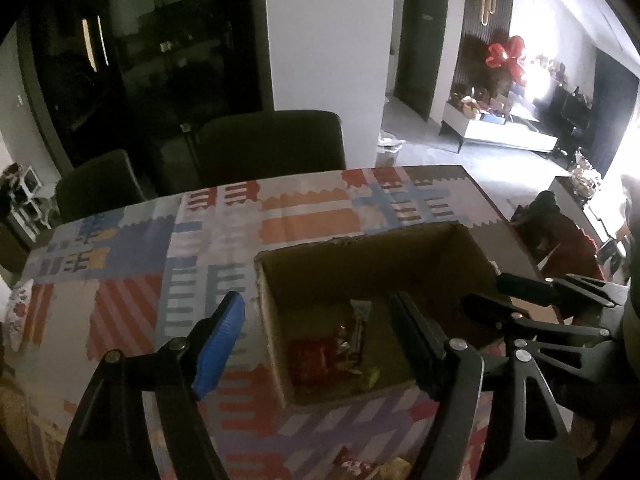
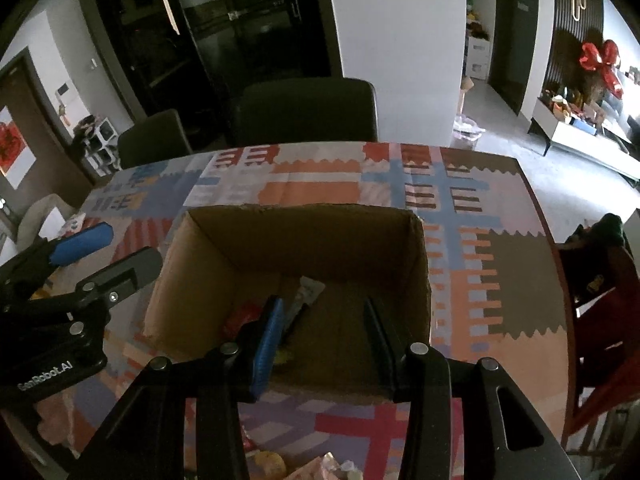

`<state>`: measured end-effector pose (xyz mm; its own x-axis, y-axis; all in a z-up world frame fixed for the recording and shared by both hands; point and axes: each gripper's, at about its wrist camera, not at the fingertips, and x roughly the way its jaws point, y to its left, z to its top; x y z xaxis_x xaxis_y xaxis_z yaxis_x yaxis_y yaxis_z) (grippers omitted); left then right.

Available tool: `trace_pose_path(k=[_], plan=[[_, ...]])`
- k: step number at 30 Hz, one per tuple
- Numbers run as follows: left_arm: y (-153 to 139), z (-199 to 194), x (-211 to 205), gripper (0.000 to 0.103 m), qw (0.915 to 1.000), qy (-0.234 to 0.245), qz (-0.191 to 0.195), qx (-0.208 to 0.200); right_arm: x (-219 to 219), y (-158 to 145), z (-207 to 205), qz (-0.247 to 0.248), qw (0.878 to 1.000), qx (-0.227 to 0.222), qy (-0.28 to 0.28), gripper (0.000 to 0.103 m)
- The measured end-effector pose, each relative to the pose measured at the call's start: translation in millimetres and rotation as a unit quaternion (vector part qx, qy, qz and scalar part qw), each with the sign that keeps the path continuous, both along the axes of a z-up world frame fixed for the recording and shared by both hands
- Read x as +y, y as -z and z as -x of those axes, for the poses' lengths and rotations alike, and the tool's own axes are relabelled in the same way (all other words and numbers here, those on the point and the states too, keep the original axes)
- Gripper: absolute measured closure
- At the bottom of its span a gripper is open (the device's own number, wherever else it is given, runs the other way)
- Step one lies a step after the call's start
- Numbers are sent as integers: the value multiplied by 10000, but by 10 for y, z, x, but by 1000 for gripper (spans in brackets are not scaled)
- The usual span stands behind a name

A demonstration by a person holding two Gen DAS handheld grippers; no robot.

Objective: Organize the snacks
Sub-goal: 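Open both grippers to drop the snacks into the box, then withdraw both grippers from the box toward the remaining snacks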

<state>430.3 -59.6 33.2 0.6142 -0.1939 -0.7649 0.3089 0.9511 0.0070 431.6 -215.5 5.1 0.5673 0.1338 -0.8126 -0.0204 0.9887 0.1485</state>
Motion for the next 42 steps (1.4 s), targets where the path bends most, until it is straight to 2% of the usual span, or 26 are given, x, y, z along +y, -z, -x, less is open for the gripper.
trace_pose_path(k=[3, 6, 14, 26, 32, 42], plan=[[-67, 111, 56, 22, 9999, -69, 68, -50, 19, -69, 96, -18, 9999, -103, 7, 60], [-124, 223, 91, 22, 9999, -54, 63, -103, 72, -132, 208, 68, 9998, -191, -45, 54], [-188, 517, 229, 18, 9997, -68, 78, -226, 211, -211, 453, 70, 9992, -298, -250, 54], [-155, 952, 441, 18, 9995, -102, 73, -288, 447, -127, 770, -19, 9979, -215, -611, 54], [-62, 1112, 558, 18, 9996, -190, 48, -185, 585, -32, 904, 33, 9967, -116, -804, 54], [284, 1333, 698, 18, 9995, -234, -35, 205, 755, 253, 1055, 173, 9932, 230, -1124, 54]])
